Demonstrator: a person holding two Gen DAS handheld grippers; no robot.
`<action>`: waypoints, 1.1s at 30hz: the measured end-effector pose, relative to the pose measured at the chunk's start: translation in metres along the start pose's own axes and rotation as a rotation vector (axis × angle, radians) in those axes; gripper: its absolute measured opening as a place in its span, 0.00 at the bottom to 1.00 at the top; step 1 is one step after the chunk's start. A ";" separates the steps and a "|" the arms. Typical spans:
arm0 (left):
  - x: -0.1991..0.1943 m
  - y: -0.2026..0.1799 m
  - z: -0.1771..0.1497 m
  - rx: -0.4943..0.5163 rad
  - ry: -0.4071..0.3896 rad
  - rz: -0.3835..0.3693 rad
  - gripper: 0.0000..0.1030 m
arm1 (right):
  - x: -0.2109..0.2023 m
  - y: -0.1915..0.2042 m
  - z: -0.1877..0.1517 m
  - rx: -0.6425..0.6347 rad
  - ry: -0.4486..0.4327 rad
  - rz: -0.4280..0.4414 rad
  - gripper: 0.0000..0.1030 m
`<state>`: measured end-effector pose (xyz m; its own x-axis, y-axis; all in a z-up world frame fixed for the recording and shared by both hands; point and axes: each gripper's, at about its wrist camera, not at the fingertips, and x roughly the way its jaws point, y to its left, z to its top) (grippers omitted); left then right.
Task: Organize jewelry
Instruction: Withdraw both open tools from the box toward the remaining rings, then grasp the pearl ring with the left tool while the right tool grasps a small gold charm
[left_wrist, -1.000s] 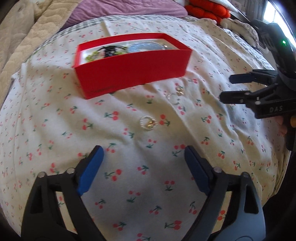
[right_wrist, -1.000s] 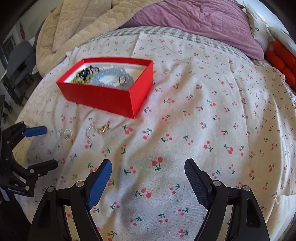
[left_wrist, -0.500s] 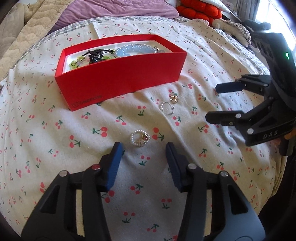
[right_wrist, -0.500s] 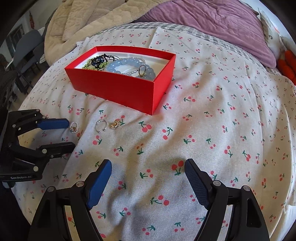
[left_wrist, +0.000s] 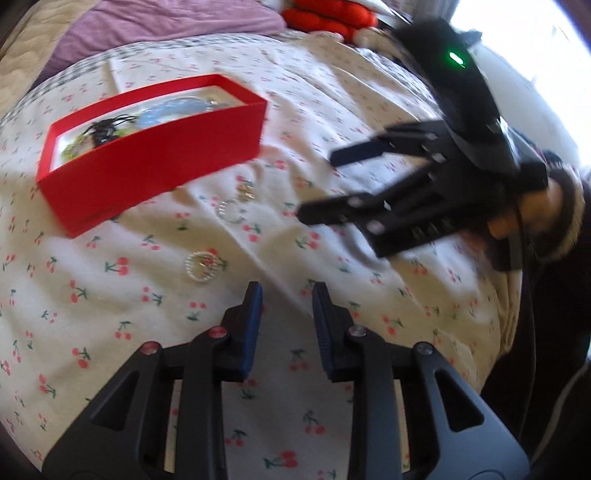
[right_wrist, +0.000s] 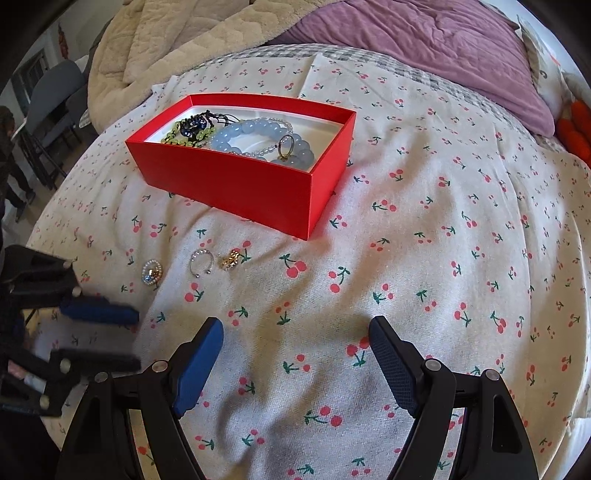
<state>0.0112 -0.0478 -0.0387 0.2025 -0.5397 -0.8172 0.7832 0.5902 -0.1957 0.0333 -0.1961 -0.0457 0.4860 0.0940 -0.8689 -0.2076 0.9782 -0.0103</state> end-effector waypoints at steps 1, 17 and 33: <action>-0.001 -0.001 0.000 0.009 -0.002 0.026 0.29 | 0.000 -0.001 0.000 0.003 -0.001 0.000 0.80; 0.005 0.024 0.012 -0.056 -0.007 0.156 0.15 | -0.003 0.010 0.009 -0.011 -0.036 0.013 0.79; -0.024 0.044 0.014 -0.148 -0.081 0.182 0.00 | 0.011 0.027 0.027 -0.058 -0.031 0.057 0.41</action>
<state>0.0488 -0.0168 -0.0200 0.3834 -0.4590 -0.8015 0.6362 0.7603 -0.1311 0.0555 -0.1639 -0.0422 0.4980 0.1554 -0.8532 -0.2840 0.9588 0.0089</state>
